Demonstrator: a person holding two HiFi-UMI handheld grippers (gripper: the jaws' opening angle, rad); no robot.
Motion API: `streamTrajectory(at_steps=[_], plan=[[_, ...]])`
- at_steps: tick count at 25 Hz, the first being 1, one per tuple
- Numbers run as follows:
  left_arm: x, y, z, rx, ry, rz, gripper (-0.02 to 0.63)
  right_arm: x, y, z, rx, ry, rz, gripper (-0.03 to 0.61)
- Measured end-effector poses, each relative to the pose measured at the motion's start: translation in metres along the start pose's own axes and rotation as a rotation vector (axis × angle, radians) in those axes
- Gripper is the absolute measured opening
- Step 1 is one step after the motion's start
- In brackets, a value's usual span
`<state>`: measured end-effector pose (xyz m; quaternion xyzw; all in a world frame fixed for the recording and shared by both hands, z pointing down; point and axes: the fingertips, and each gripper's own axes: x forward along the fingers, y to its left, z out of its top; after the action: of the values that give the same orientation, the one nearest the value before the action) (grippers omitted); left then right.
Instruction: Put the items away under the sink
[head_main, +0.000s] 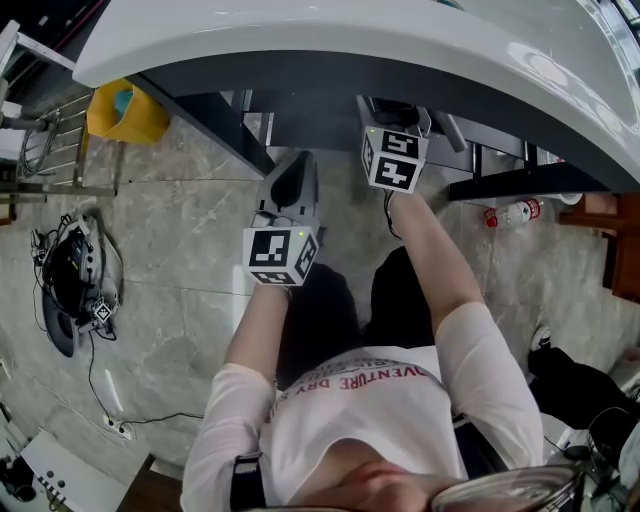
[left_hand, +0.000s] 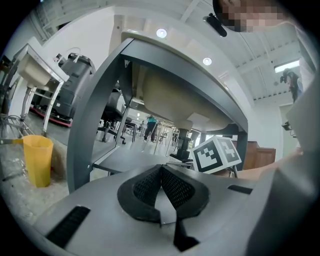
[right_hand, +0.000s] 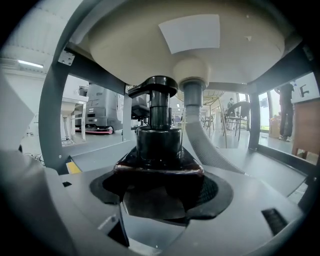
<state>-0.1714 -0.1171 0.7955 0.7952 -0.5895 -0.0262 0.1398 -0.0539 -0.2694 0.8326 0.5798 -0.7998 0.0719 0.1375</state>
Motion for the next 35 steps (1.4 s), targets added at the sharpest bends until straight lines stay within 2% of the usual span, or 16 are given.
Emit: streamTrajectory(at_steps=[12,14,19,22,23,24,26,27,30,35], plan=[[0.0,0.006,-0.011,-0.032,0.018,0.013,0.023,-0.003,0.002,0.006,0.004,-0.049,-0.006,0.391],[0.0,0.006,-0.01,-0.032,0.016,0.015,0.023,-0.012,0.002,0.007,-0.014,-0.052,-0.005,0.391],[0.002,0.002,-0.009,-0.028,0.007,0.024,0.023,-0.051,0.0,0.01,0.034,-0.078,0.018,0.39],[0.001,-0.004,-0.01,-0.026,0.006,0.023,0.023,-0.07,0.005,0.002,0.02,-0.067,0.045,0.387],[0.001,-0.007,-0.01,-0.025,0.006,0.021,0.023,-0.075,0.006,-0.001,0.008,-0.067,0.044,0.374],[0.001,-0.01,-0.009,-0.023,0.005,0.02,0.023,-0.08,0.005,-0.004,0.002,-0.069,0.032,0.328],[0.001,-0.016,-0.009,-0.017,0.004,0.013,0.023,-0.091,-0.001,-0.007,0.007,-0.081,-0.01,0.105],[0.001,-0.02,-0.009,-0.012,0.004,0.009,0.023,-0.097,-0.004,-0.007,0.015,-0.089,-0.02,0.071],[0.0,-0.036,-0.003,-0.007,-0.002,-0.004,0.023,-0.114,-0.004,-0.004,0.038,-0.111,0.02,0.025],[0.008,-0.065,0.019,-0.044,0.025,-0.024,0.023,-0.137,-0.007,0.017,0.022,-0.138,0.094,0.025]])
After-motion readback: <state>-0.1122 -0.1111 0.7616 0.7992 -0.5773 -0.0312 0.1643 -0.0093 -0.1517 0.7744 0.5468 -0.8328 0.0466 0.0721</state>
